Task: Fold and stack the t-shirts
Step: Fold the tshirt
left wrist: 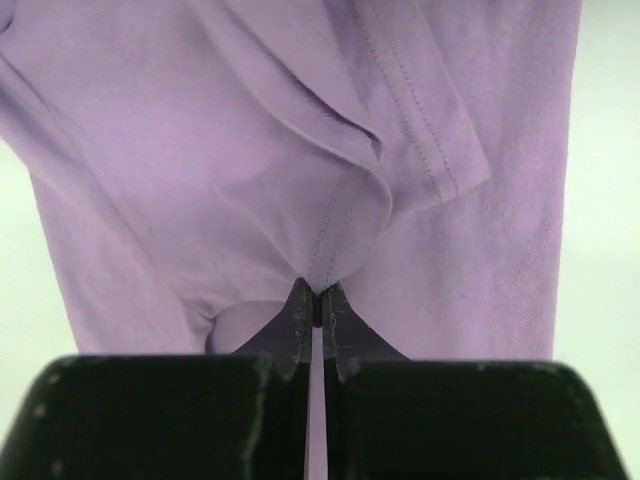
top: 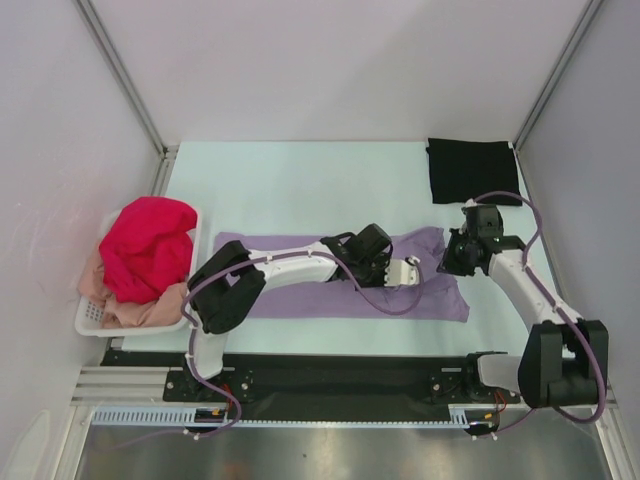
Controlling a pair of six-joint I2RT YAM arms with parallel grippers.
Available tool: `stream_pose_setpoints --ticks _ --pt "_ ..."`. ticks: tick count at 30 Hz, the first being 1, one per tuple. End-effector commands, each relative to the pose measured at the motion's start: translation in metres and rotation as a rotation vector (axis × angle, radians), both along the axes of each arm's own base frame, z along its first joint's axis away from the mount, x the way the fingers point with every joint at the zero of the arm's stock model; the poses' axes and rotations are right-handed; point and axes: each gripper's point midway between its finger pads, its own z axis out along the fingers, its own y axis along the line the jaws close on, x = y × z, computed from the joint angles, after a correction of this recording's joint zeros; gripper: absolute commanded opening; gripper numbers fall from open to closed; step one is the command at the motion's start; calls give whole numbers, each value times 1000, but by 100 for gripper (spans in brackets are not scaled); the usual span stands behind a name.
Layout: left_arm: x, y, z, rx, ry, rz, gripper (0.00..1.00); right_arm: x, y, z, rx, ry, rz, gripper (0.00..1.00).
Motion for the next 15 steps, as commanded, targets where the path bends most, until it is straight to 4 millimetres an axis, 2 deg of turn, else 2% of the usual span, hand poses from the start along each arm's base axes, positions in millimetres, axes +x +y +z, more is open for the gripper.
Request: stream_pose_setpoints --ticks 1,4,9,11,15 --pt "5 -4 49 -98 39 7 0 -29 0 7 31 42 -72 0" --pt "-3 2 44 -84 82 -19 0 -46 0 10 53 47 -111 0" --pt "-8 10 40 -73 127 -39 0 -51 10 14 113 52 -132 0" --pt "-6 13 41 -77 143 -37 0 -56 13 4 135 84 -145 0" --pt "-2 15 44 -101 165 -36 0 -58 20 2 219 83 -179 0"
